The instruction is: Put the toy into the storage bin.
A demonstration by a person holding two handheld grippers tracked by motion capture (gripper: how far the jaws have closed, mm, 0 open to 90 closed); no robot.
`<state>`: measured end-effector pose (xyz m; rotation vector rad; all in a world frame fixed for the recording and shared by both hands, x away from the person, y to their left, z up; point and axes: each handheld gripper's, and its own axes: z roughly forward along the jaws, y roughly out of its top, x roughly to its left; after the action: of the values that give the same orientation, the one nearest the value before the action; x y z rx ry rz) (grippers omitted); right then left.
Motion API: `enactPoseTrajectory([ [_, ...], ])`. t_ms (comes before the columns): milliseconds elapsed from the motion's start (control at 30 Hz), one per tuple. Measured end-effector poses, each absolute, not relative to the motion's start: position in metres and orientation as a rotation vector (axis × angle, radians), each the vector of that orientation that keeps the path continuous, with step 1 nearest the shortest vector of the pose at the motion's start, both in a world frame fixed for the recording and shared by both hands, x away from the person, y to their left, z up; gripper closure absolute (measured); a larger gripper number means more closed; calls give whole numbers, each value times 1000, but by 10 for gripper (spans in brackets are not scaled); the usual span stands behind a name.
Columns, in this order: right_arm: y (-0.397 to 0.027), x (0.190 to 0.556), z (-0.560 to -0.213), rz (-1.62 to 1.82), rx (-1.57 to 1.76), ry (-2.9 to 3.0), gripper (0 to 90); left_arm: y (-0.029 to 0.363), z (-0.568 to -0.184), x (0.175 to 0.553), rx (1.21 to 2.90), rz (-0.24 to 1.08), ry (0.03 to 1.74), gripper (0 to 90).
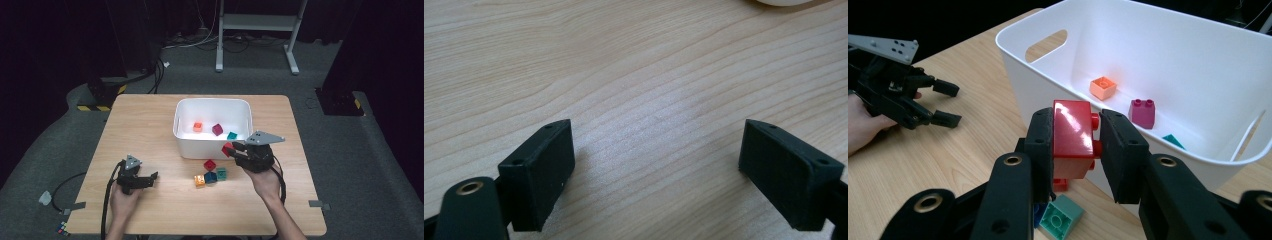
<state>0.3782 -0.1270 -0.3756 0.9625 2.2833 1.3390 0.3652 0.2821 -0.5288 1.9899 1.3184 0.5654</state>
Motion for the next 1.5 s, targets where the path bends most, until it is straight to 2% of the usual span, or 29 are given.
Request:
enactPoseTrajectory([
  [767,-132,410,-338,1392,1005,2249,678,282,-529,365,1990,567,1320,148],
  [1500,-104,449,-328,1342,1014,2256,678,282,-529,365,1991,568,1320,148],
])
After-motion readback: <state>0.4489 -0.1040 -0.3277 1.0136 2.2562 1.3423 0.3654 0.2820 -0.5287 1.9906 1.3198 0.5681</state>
